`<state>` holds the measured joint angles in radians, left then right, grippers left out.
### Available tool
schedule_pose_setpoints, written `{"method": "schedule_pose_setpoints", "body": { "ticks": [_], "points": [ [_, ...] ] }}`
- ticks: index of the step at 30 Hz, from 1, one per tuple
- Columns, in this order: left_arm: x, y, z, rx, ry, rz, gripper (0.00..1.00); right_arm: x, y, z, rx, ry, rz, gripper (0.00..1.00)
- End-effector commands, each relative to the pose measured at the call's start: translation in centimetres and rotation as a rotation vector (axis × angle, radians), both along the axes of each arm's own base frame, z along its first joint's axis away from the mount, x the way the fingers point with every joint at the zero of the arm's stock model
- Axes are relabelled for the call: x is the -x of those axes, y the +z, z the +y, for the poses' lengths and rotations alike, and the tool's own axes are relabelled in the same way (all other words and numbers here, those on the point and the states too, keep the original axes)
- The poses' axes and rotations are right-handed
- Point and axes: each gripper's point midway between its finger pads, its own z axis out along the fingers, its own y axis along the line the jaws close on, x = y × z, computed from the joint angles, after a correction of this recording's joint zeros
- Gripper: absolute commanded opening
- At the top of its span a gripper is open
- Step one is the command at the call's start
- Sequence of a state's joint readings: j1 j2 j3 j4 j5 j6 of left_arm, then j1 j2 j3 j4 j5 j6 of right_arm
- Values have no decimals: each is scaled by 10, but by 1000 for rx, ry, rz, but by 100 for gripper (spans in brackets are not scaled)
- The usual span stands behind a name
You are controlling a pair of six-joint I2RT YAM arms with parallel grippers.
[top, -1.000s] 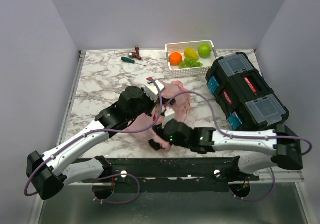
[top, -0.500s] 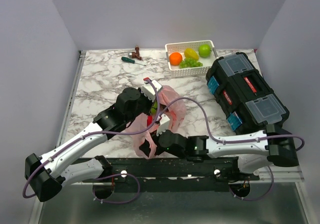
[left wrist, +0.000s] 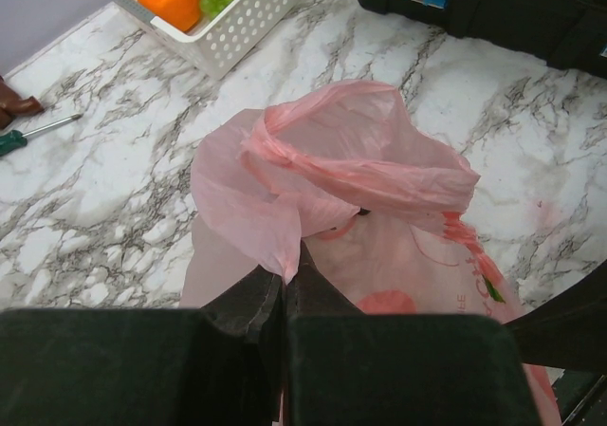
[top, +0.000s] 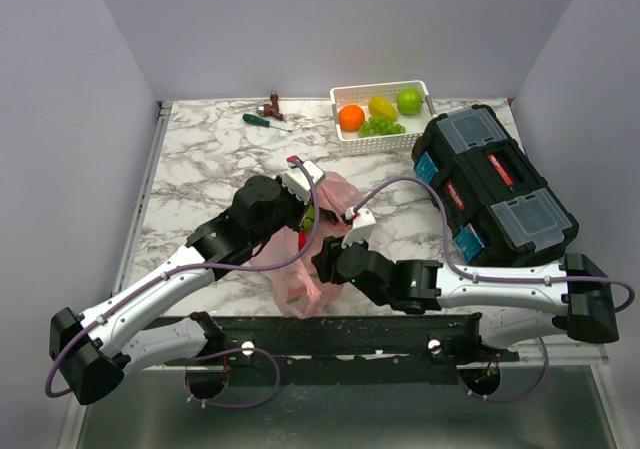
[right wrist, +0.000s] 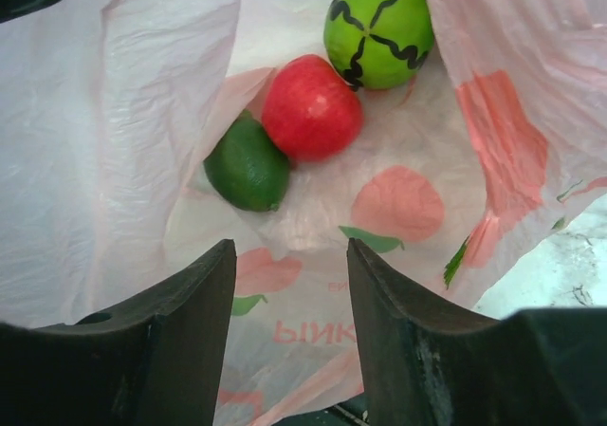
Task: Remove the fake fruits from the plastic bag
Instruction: Adjust the plastic bag at the center of the board, then take out the fake fruit from the plastic bag.
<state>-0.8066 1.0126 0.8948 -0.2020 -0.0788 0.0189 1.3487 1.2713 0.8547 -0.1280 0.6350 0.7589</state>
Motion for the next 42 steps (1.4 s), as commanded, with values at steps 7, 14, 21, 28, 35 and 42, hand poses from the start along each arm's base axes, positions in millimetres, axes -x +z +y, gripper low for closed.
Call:
{"method": "schedule_pose_setpoints", "body": {
  "ticks": [7, 14, 21, 28, 35, 42],
  "points": [
    [0, 6, -2, 29, -5, -34, 0, -24, -29, 32, 135, -20, -87, 52],
    [1, 7, -3, 34, -16, -35, 0, -53, -40, 43, 101, -141, -95, 53],
    [10, 9, -10, 47, -58, -35, 0, -71, -52, 54, 92, -107, -99, 59],
    [21, 12, -19, 60, -112, -31, 0, -81, -66, 65, 50, -84, -89, 65],
    [28, 14, -25, 65, -140, -28, 0, -77, -71, 84, 11, 11, -126, 77],
    [32, 15, -27, 74, -150, -26, 0, -80, -88, 93, 7, 41, -118, 86]
  ]
}}
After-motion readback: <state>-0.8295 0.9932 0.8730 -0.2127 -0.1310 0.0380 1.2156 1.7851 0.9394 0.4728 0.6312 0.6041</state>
